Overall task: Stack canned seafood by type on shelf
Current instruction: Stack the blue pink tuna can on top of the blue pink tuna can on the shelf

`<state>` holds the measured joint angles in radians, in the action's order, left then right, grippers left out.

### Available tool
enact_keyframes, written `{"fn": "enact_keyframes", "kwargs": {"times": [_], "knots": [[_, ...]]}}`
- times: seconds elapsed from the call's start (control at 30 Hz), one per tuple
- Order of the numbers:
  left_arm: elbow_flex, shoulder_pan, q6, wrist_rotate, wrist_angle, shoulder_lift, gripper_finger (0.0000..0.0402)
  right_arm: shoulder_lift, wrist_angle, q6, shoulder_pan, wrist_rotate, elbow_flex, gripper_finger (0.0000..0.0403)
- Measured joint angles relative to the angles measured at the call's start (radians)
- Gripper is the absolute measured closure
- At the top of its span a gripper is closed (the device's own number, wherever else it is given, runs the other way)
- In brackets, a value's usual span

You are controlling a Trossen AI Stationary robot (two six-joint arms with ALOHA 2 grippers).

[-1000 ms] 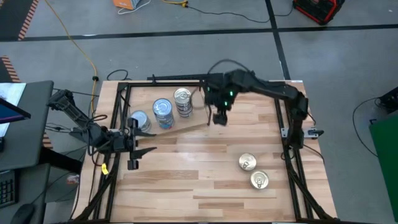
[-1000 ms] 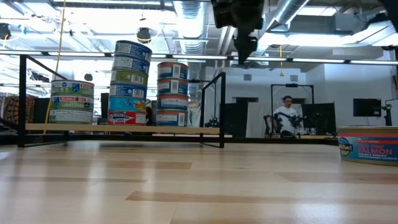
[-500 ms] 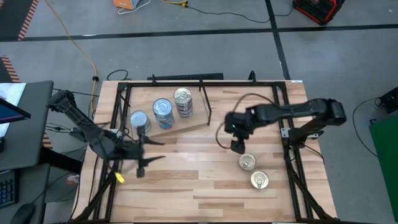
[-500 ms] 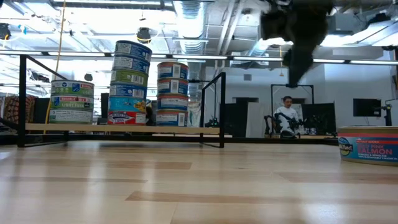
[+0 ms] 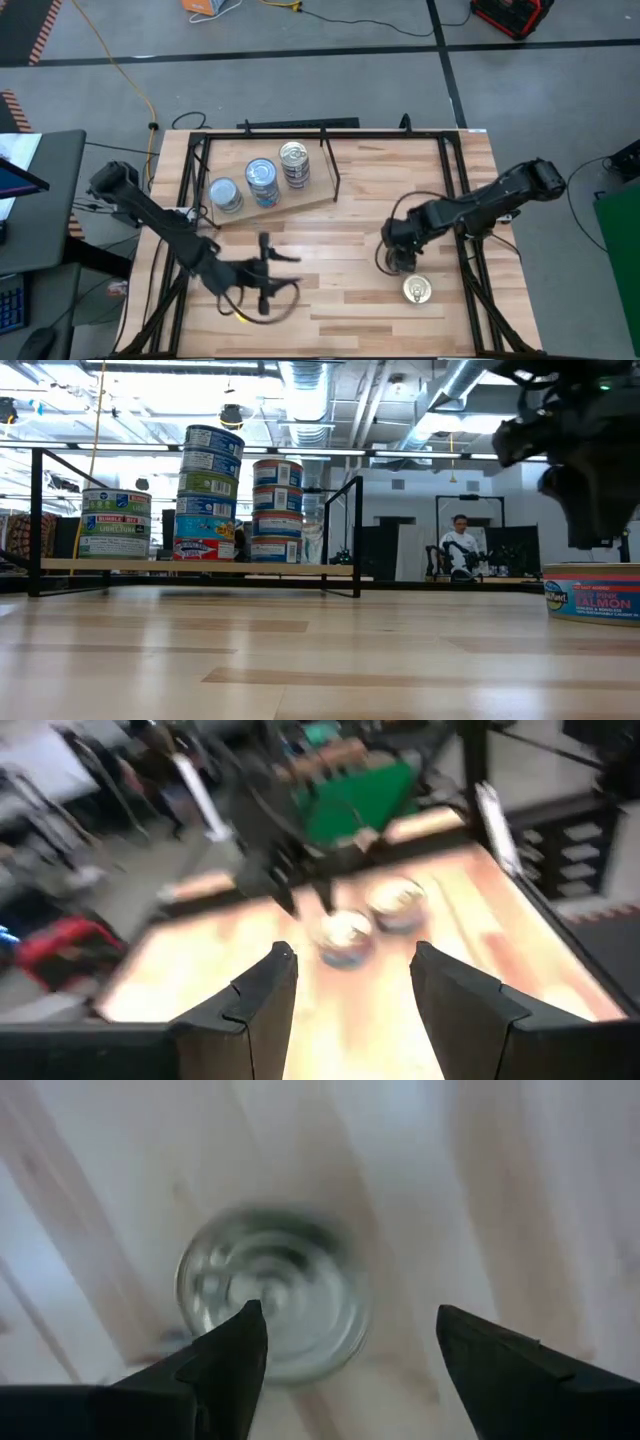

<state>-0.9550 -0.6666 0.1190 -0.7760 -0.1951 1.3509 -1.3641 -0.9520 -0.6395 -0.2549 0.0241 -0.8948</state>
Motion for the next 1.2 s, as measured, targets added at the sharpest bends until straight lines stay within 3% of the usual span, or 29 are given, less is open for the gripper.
{"fn": "enact_keyframes", "kwargs": {"times": [0.17,0.3,0.57,0.73,1.0,1.2], "knots": [[0.000,-0.006,-0.169,0.084,0.006,0.146,0.0212,0.000,-0.023,-0.074,-0.079,-0.053,0.037,0.0092],[0.001,-0.012,-0.254,0.095,0.007,0.244,0.0212,-0.001,-0.107,-0.158,-0.116,-0.055,0.042,0.0092],[0.001,-0.033,-0.394,0.121,0.038,0.271,0.0212,-0.019,-0.221,-0.220,-0.195,-0.067,0.043,0.0092],[0.001,-0.026,-0.468,0.115,0.110,0.272,0.0212,-0.117,-0.134,-0.167,-0.213,-0.109,0.056,0.0092],[0.002,0.025,-0.468,0.100,0.142,0.272,0.0212,-0.317,0.323,0.126,-0.108,-0.118,-0.041,0.0092],[0.002,0.042,-0.501,0.155,0.205,0.272,0.0212,-0.366,0.251,0.243,-0.077,-0.117,-0.203,0.0092]]}}
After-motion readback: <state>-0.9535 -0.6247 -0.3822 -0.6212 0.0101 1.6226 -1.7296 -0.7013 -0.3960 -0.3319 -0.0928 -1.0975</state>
